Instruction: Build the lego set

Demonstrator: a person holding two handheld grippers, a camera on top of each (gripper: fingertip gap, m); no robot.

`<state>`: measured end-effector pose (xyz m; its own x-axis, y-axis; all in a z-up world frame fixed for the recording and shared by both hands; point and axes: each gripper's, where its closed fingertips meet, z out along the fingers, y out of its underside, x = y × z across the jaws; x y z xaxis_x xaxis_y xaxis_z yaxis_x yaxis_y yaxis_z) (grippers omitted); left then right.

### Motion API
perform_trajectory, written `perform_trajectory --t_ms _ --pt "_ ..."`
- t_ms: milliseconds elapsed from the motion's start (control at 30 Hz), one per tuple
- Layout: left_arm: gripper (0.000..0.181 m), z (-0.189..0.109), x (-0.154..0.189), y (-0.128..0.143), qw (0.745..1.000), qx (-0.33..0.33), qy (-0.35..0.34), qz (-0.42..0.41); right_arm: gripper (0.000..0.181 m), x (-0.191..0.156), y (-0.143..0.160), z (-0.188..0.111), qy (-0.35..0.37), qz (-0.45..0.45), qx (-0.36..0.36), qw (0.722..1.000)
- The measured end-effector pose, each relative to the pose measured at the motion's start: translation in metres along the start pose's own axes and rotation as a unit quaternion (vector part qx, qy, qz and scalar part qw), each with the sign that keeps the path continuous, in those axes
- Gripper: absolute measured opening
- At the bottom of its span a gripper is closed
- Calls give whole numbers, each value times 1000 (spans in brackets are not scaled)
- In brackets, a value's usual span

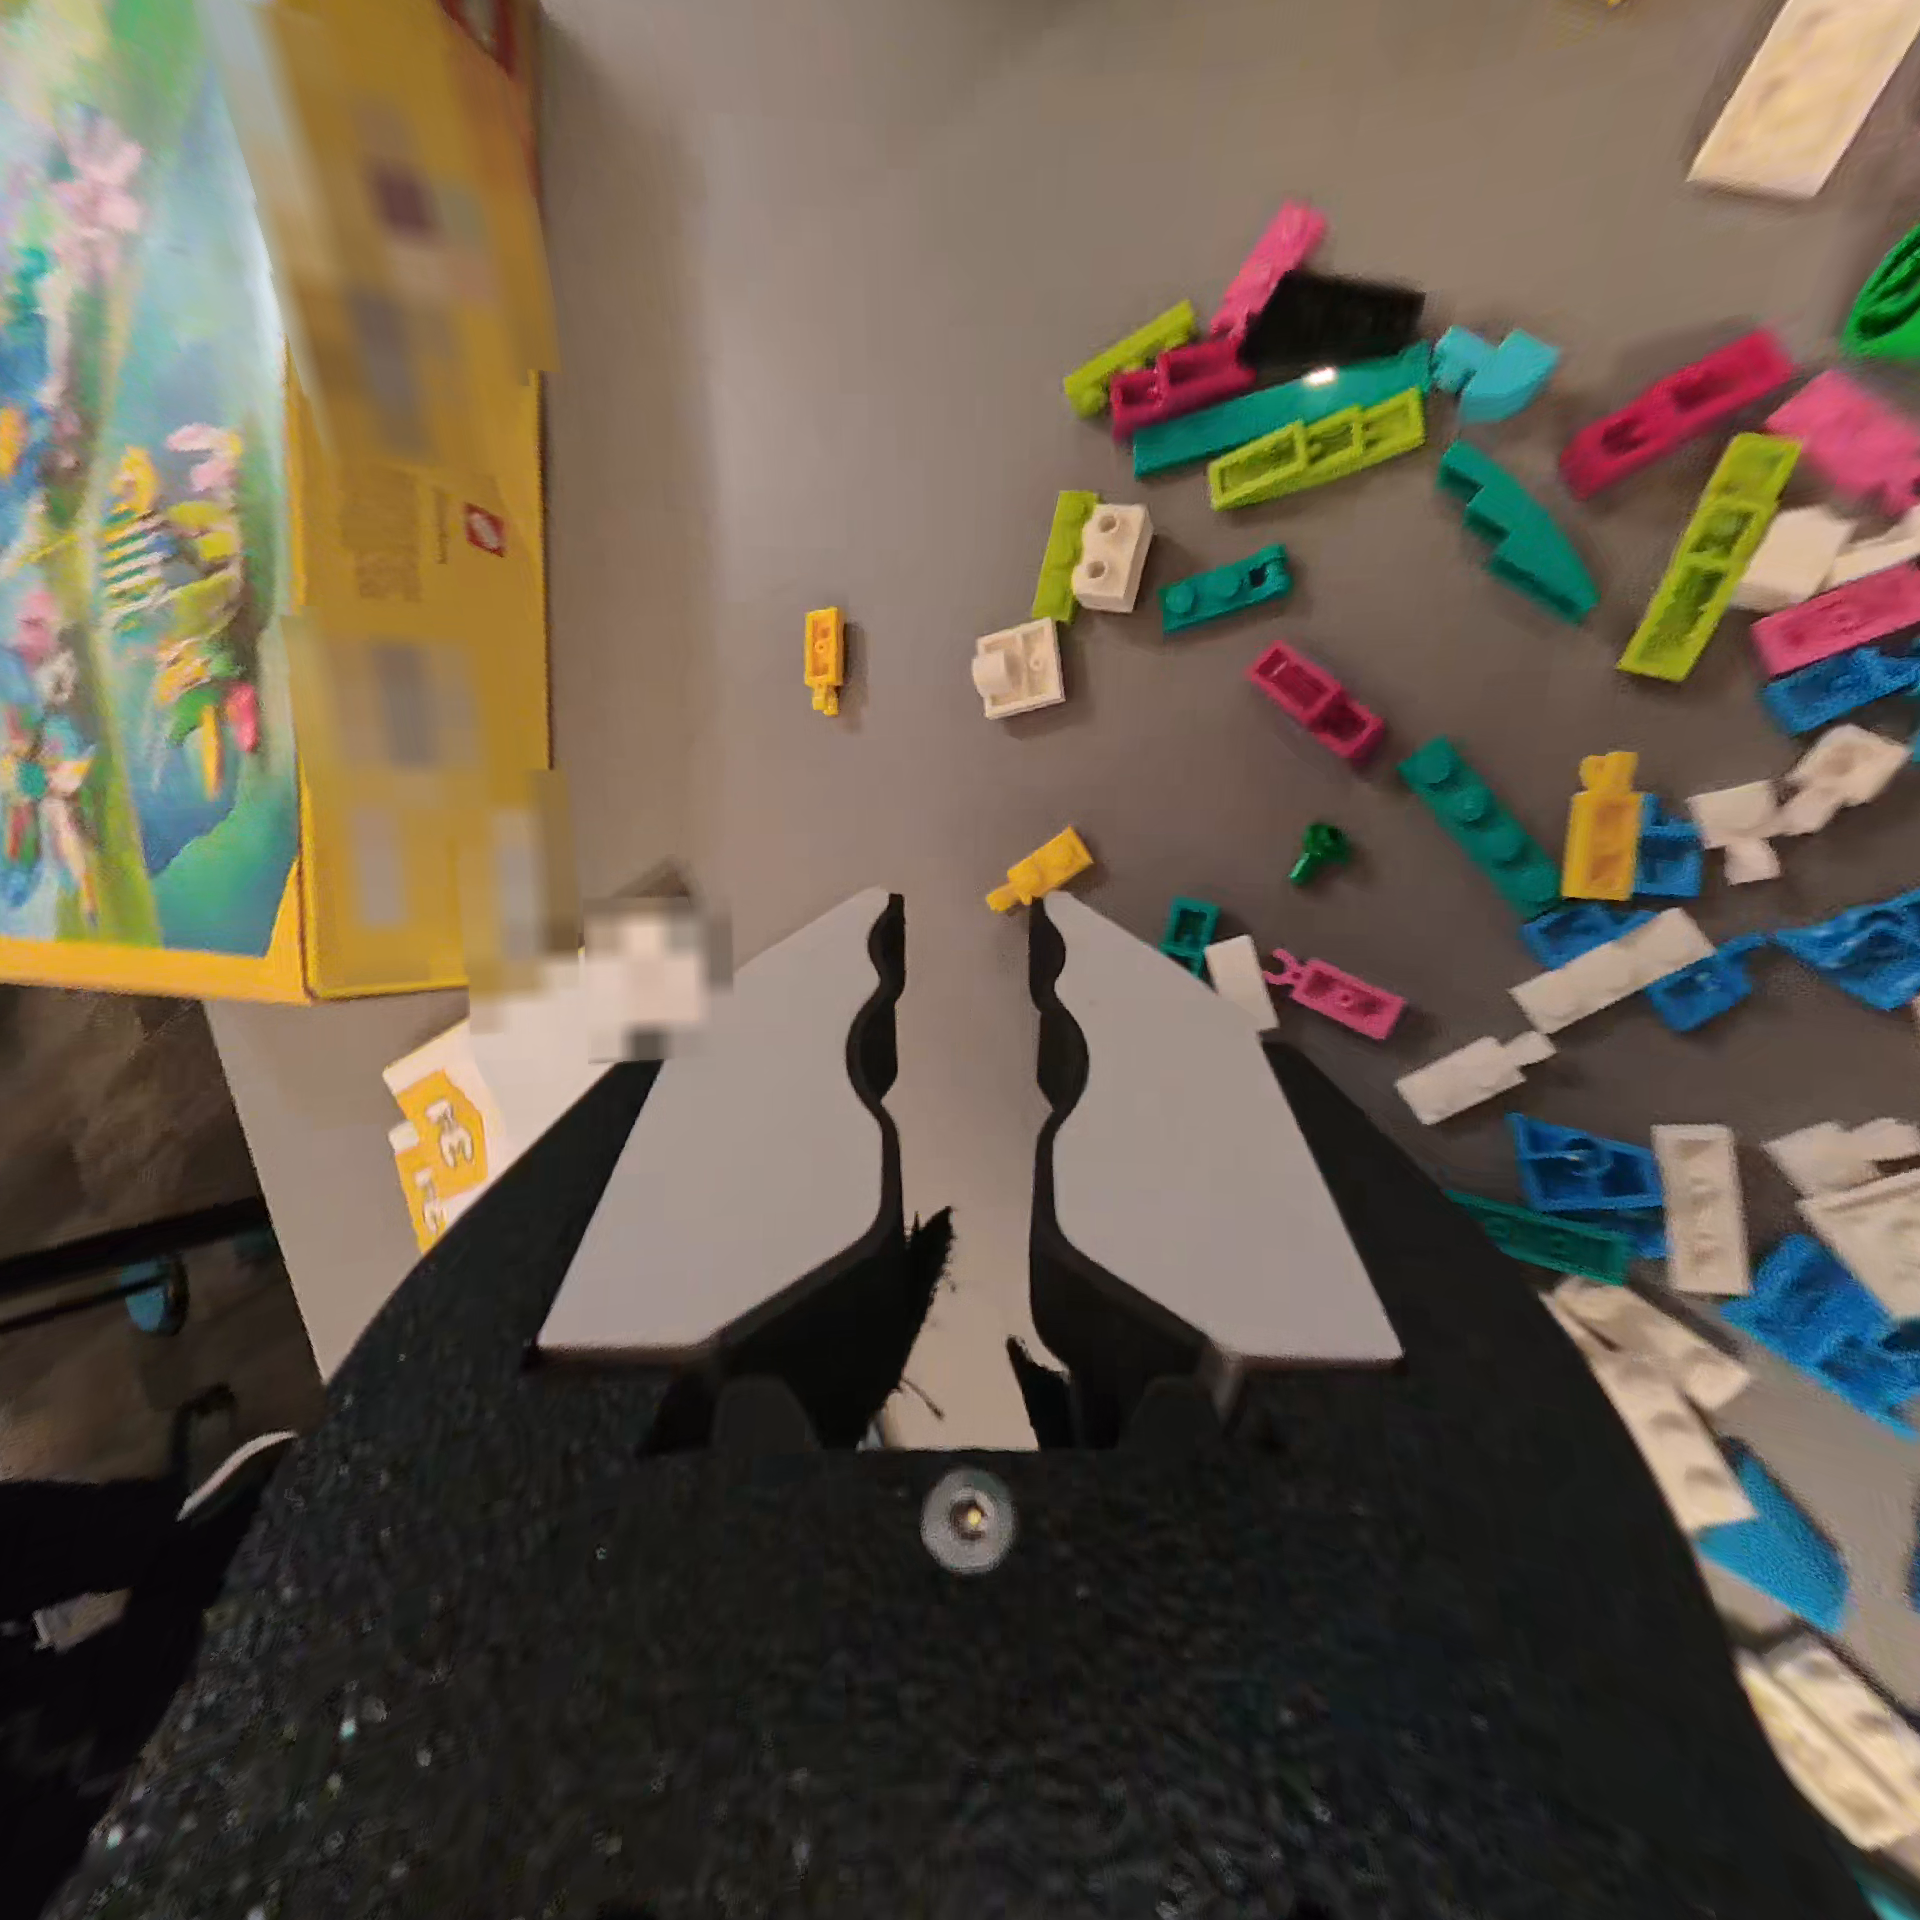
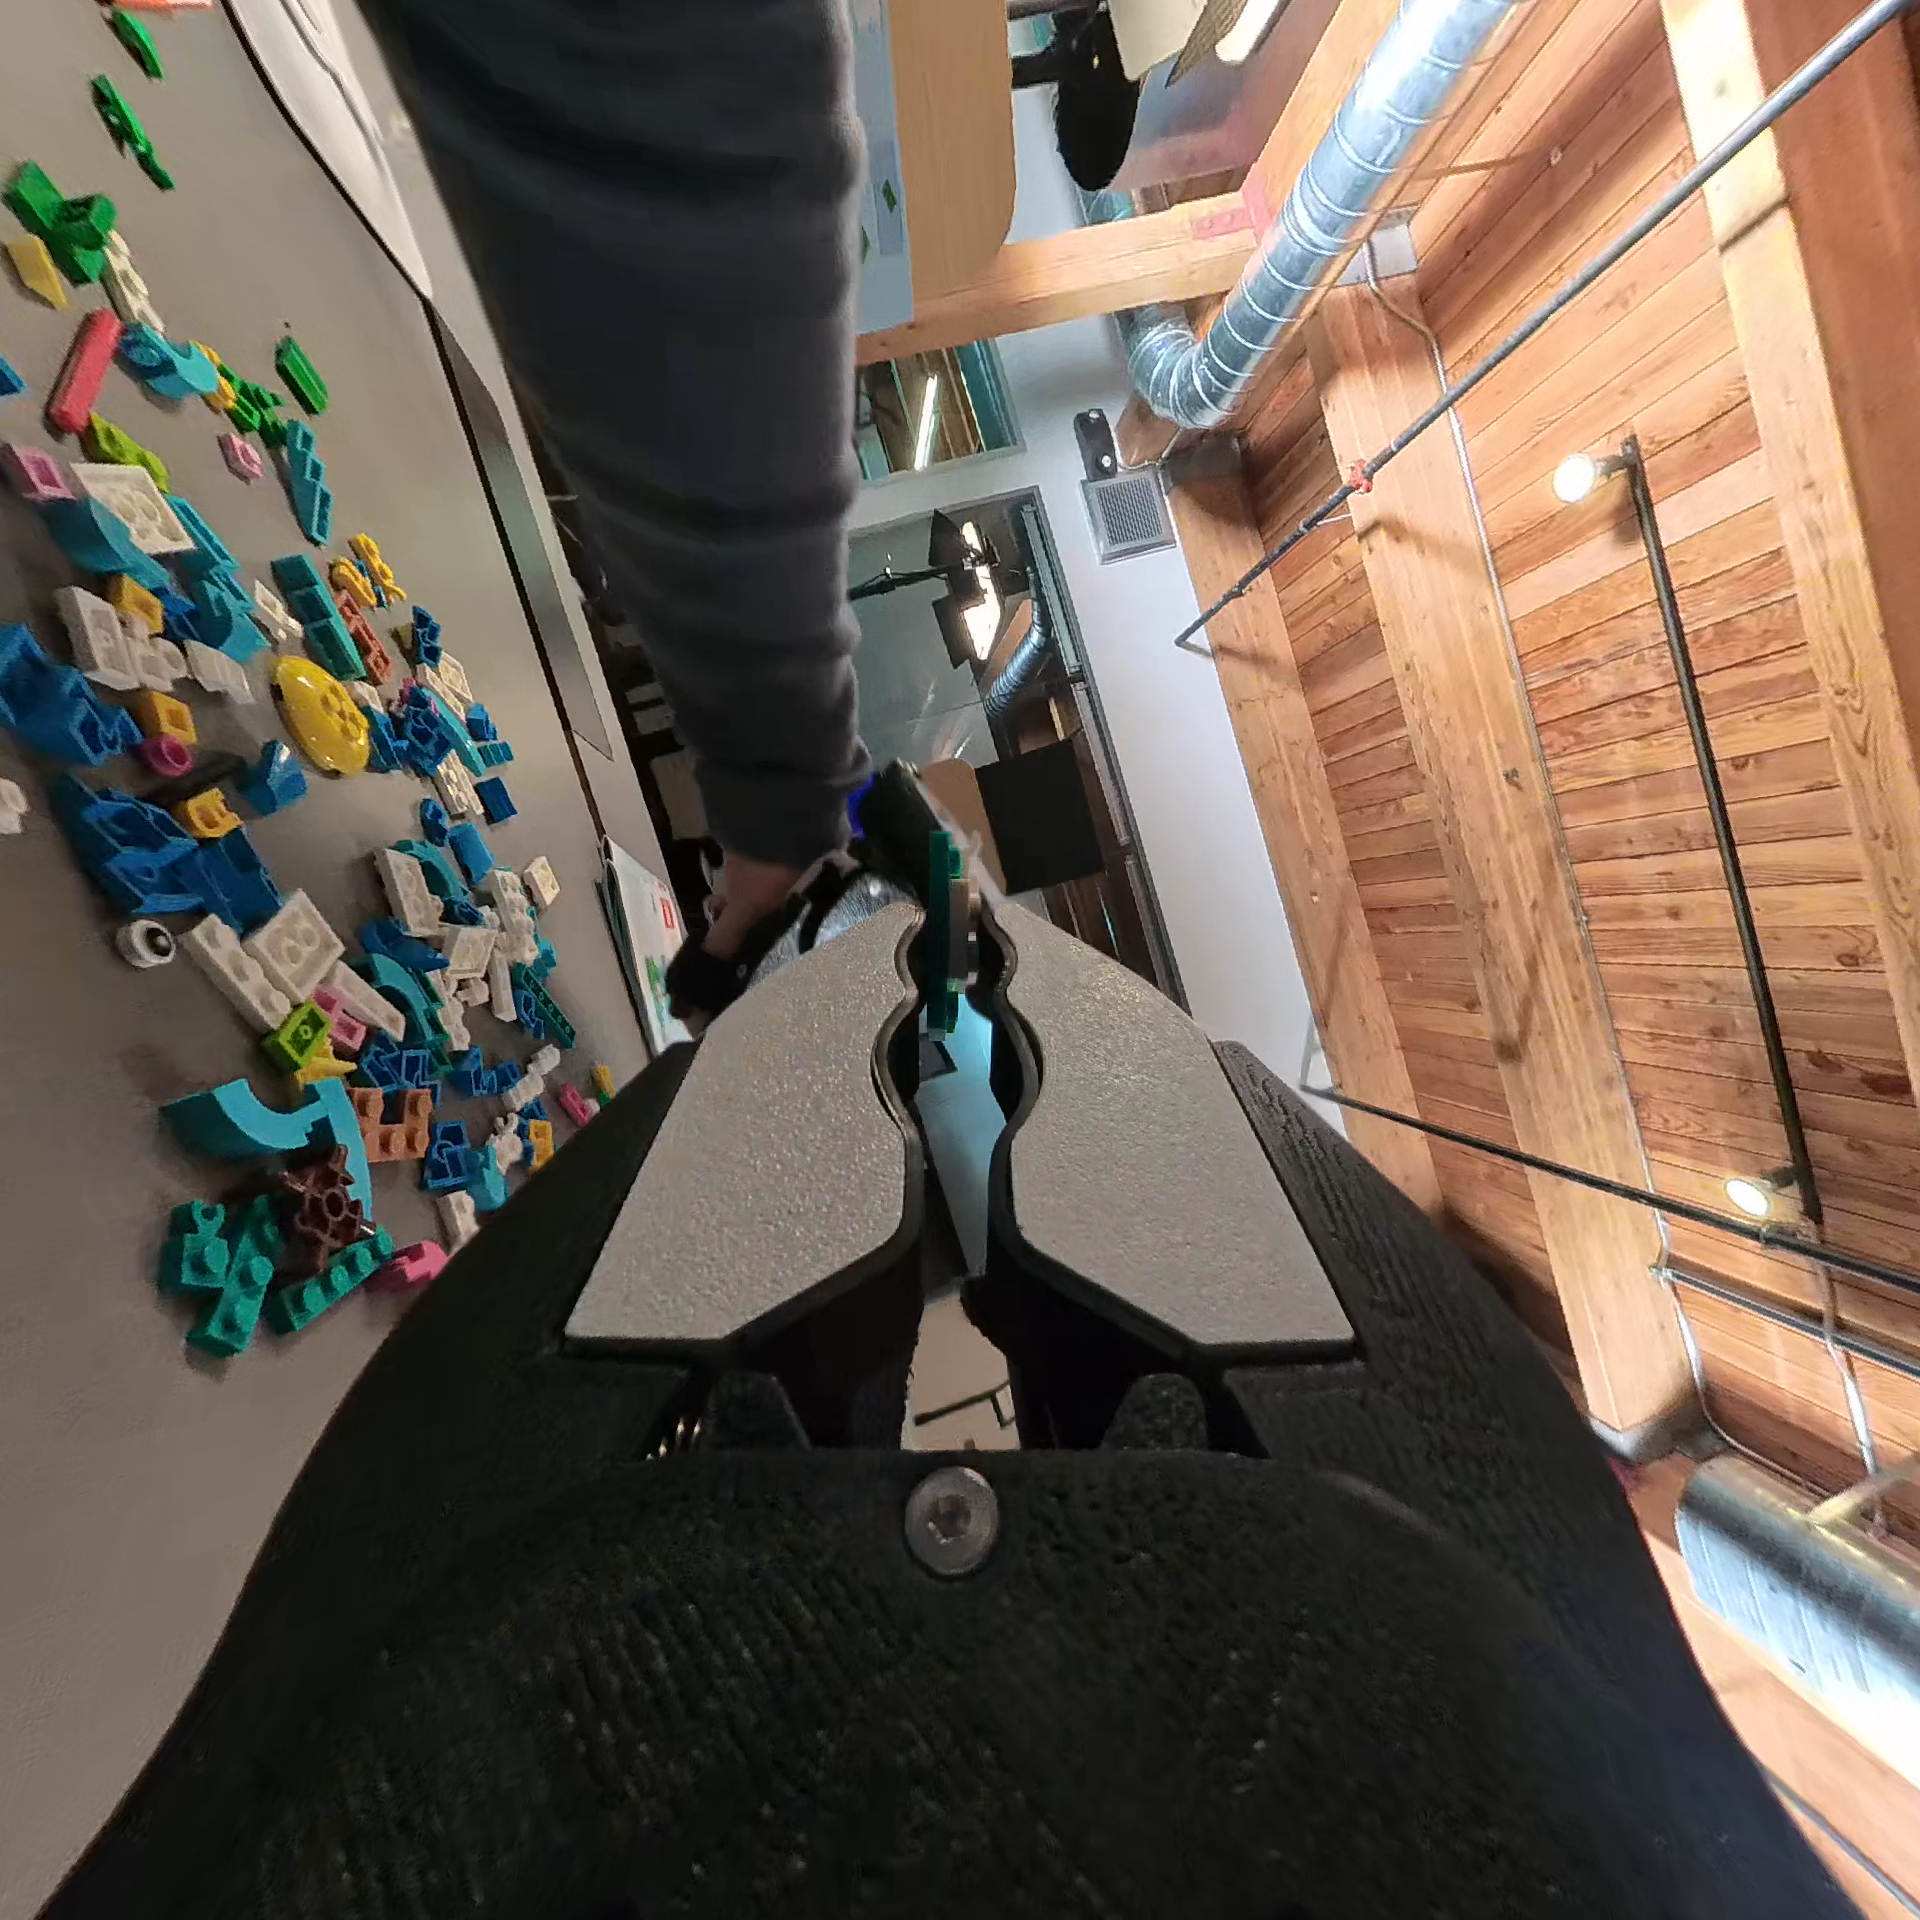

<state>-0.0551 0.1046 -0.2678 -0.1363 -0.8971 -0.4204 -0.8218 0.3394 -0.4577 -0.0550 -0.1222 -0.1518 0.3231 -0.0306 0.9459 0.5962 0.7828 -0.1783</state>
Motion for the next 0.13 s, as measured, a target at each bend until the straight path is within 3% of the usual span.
perform_trajectory --t_ms 33,133 --pt "22 5 -2 0 1000 -7 14 9 7 -2 -1 0 -4 0 1 1000" --pt "23 16 -4 -2 998 -22 60 22 6 -4 -5 1 -11 7 8 1000"
